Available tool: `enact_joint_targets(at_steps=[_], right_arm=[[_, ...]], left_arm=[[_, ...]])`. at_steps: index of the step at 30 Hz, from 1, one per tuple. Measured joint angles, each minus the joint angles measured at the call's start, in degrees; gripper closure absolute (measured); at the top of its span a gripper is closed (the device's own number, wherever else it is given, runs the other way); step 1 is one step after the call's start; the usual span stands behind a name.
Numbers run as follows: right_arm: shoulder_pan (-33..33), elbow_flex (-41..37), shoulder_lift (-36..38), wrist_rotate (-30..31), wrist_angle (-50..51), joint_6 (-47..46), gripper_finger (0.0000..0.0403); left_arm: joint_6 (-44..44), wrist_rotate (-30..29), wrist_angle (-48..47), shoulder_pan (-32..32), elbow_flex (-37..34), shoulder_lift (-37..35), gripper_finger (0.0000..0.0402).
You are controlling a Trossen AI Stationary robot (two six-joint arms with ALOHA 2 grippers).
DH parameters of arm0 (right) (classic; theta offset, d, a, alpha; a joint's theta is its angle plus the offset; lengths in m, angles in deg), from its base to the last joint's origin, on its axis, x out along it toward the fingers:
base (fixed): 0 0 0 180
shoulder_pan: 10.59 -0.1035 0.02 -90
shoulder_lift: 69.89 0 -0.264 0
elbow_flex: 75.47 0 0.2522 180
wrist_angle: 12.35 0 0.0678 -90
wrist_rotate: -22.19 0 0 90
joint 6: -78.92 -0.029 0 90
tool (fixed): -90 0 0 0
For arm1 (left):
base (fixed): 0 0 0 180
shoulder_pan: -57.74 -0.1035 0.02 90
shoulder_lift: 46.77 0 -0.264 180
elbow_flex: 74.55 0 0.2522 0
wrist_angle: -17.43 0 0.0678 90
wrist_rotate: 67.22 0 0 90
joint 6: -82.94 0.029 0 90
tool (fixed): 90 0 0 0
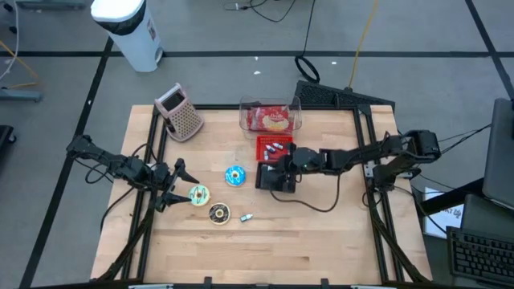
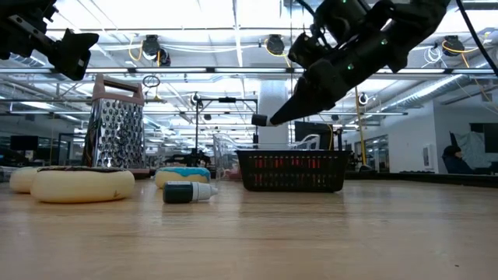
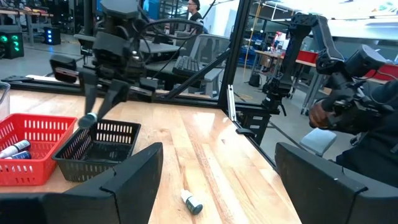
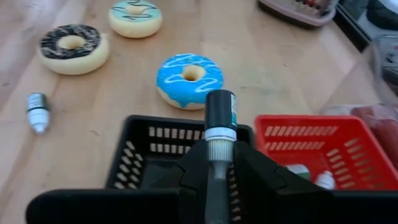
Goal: Pick & Place Food Item
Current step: Put the light blue food coloring into the red bin
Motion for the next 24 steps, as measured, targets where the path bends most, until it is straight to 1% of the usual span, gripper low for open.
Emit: enact_joint_targets(at_steps=[24], right_arm=[[12.49, 0.02, -0.02, -0.02, 5.68, -0.15, 0.0348]], left_arm=[[0.00, -0.02, 0.00, 0.02, 0.00, 0.00, 0.0091]])
